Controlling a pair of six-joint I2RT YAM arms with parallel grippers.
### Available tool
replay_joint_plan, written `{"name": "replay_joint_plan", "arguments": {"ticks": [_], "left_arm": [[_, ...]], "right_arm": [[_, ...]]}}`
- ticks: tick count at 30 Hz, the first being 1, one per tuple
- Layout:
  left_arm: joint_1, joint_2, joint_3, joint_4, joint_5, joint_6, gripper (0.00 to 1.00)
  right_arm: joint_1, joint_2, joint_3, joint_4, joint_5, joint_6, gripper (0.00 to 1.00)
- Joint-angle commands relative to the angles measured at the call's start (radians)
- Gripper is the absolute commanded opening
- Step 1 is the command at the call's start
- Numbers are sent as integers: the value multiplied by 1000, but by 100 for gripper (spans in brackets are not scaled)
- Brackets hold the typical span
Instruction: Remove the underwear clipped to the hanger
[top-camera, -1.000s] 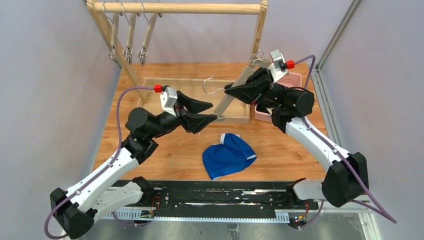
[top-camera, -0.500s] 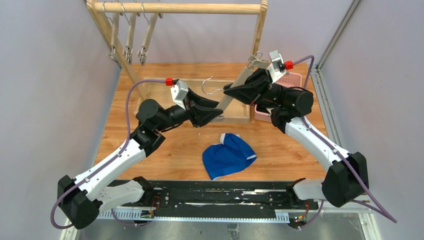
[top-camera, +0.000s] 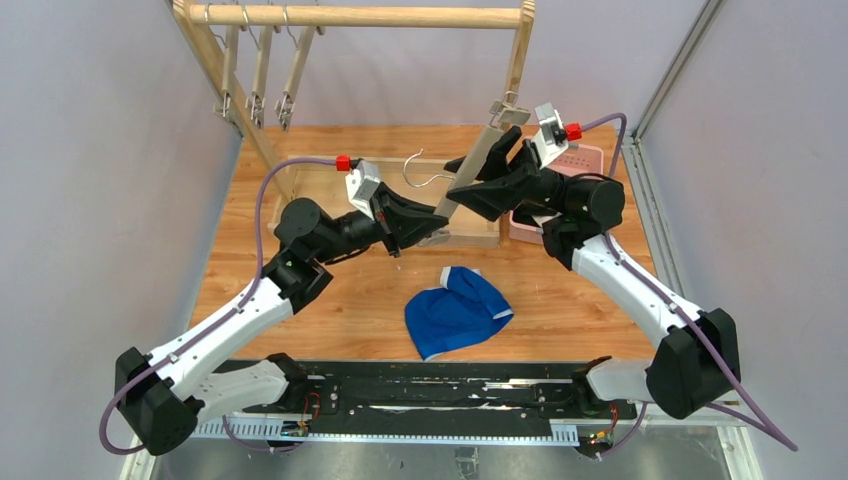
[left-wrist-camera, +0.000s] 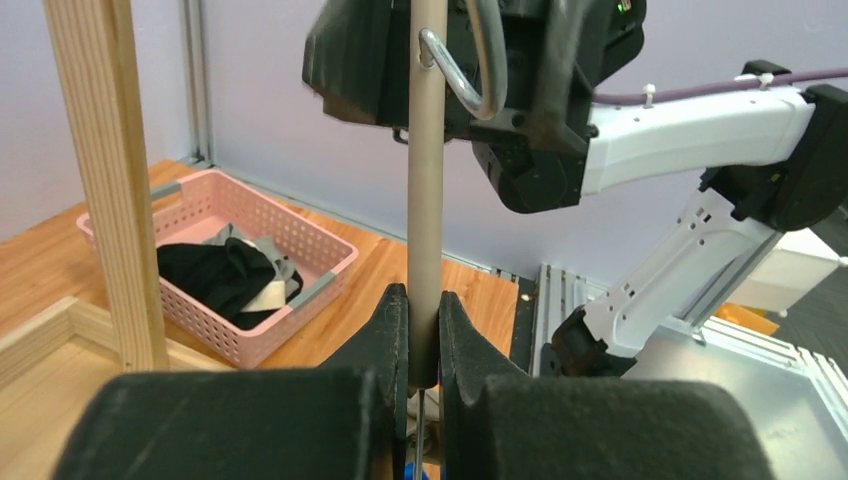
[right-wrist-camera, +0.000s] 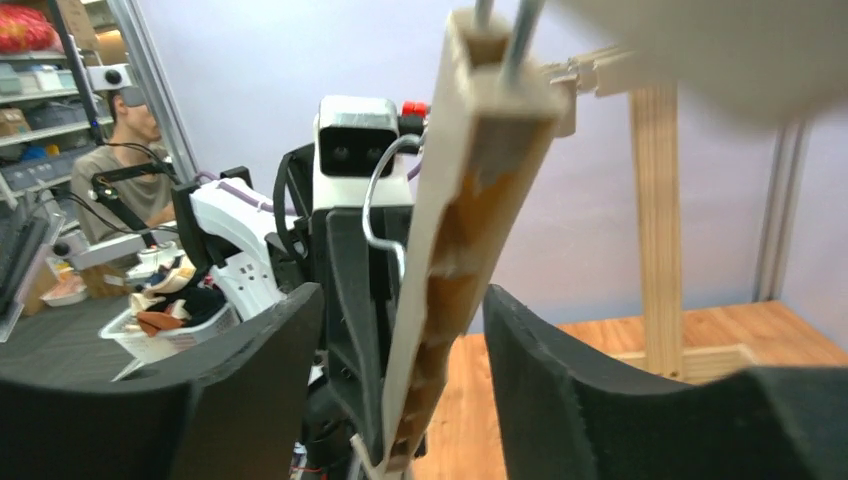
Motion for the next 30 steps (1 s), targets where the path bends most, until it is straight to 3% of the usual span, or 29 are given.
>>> {"name": "replay_joint_plan", "arguments": {"ticks": [1, 4, 7, 13, 16, 19, 26, 30], "left_arm": [[-9, -58, 77, -84, -65, -2, 0], [-9, -98, 115, -286, -128, 56, 0], [-9, -143, 161, -519, -272, 123, 0], [-10, -90, 351, -1066, -615, 212, 0], [-10, -47, 412, -1201, -689, 233, 0], [-9, -15, 432, -1234, -732, 247, 0], [-9, 72, 496, -1210, -736, 267, 0], [-8, 117, 552, -1208, -719, 277, 0]], "right_arm": [[26, -73, -46, -107, -1, -131, 65], [26, -126, -70, -292, -2, -255, 66], [27, -202, -107, -588, 57, -466, 67], [91, -322, -134, -1242, 368, -850, 69], [160, -316, -163, -1441, 527, -926, 70], [234, -288, -224, -1538, 667, -925, 70], [400, -143, -295, -1553, 891, -883, 71], [426, -11, -277, -1558, 920, -883, 71]]}}
